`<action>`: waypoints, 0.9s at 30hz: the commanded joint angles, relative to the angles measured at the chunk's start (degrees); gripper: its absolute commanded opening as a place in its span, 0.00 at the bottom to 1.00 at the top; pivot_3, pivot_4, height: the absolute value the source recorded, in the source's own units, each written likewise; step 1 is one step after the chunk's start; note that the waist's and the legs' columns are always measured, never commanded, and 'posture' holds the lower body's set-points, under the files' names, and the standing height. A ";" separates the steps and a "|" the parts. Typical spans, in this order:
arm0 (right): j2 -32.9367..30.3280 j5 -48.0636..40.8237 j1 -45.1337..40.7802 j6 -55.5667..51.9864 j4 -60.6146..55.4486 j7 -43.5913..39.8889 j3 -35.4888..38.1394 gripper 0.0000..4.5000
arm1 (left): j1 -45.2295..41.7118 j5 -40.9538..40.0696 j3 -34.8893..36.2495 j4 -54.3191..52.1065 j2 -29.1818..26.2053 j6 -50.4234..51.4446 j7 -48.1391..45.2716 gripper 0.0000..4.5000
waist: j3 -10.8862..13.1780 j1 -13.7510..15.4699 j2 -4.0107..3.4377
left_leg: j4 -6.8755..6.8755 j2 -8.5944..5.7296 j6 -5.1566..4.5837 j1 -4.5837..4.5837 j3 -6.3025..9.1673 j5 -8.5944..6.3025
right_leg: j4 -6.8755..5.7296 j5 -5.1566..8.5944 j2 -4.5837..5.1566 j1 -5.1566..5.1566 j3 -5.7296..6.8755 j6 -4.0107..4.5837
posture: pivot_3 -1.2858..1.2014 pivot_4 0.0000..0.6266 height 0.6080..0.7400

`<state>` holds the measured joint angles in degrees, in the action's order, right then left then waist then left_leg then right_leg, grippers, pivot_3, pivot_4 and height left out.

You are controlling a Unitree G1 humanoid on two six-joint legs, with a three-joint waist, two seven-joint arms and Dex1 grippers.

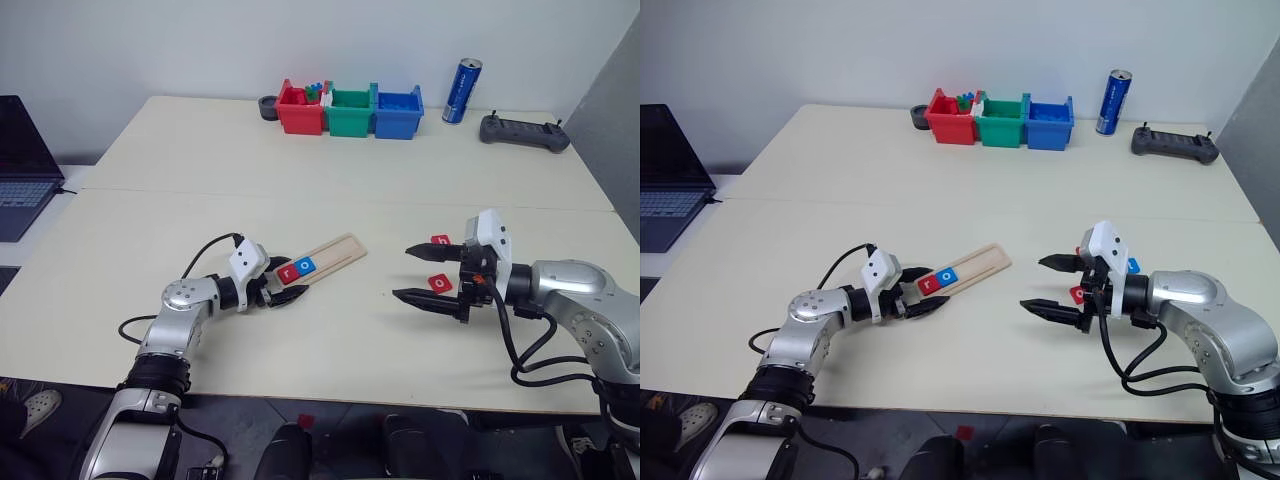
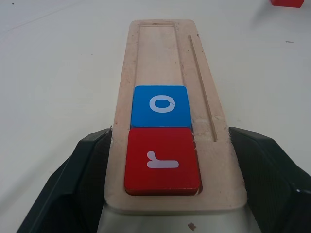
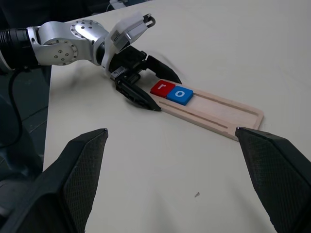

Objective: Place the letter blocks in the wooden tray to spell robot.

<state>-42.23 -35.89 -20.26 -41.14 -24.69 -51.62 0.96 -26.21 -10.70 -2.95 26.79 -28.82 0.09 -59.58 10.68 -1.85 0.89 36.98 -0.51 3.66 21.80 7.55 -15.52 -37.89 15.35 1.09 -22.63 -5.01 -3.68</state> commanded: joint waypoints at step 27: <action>-8.60 5.22 16.00 20.73 1.20 -14.88 6.87 1.00 | -7.00 -0.55 -10.65 3.80 4.07 -14.01 -24.82 0.75 | 0.01 0.01 0.02 | 0.05 -0.01 -0.01 0.01 -0.05 0.00 | -0.03 0.00 -0.05 0.00 -0.03 0.00 | 0.52 0.24 1.00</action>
<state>-50.10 -30.39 -3.93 -21.56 -22.61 -66.28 6.03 -31.77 -11.76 -13.20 29.34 -25.62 -11.52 -83.59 10.69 -1.84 0.92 37.02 -0.53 3.65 21.82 7.50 -15.52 -37.91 15.35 1.05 -22.63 -5.04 -3.68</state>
